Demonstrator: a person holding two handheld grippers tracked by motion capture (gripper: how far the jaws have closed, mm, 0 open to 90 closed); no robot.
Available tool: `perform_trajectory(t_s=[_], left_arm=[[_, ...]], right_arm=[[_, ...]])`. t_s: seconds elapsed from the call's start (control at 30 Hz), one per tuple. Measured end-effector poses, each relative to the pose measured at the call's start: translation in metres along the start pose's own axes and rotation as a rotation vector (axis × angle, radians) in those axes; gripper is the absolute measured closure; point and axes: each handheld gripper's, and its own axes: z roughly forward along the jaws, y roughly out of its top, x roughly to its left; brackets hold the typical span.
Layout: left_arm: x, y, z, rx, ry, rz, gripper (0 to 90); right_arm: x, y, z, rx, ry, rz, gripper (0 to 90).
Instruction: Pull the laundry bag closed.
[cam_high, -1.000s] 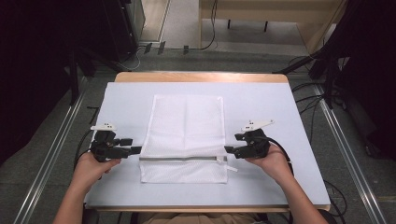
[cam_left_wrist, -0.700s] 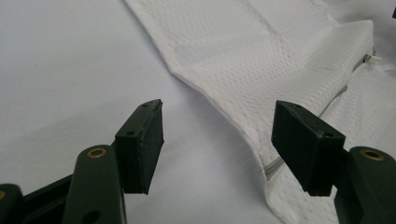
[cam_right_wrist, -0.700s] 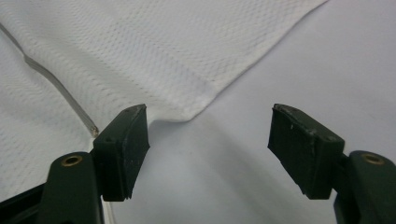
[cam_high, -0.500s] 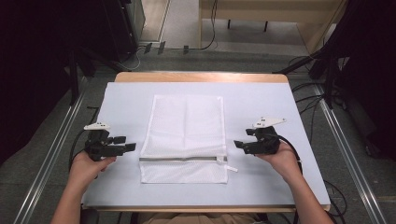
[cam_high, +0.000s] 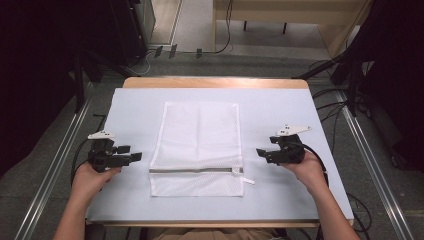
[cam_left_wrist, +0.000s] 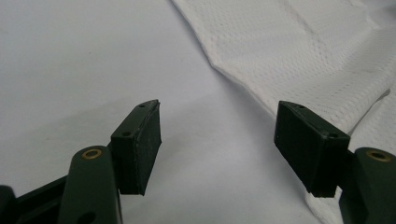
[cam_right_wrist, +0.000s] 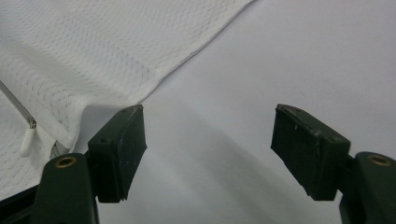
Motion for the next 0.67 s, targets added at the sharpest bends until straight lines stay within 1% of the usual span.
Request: perform_trajectory(t_s=[0.1,0.33,0.67], left_arm=[[0.0006,-0.0004,0.001,-0.003,0.008,-0.006,31.0],[0.0011,-0.0011,0.0029,0.006,0.021,-0.005,30.4],[0.0016,-0.0026,0.007,0.013,0.024,-0.005,28.4]], right_arm=[[0.0003,-0.0005,0.0011,0.007,-0.002,0.002,27.4],[0.0008,-0.0011,0.0027,0.018,-0.005,-0.002,27.4],[0.0002,-0.0025,0.006,0.034,-0.007,-0.007,25.4]])
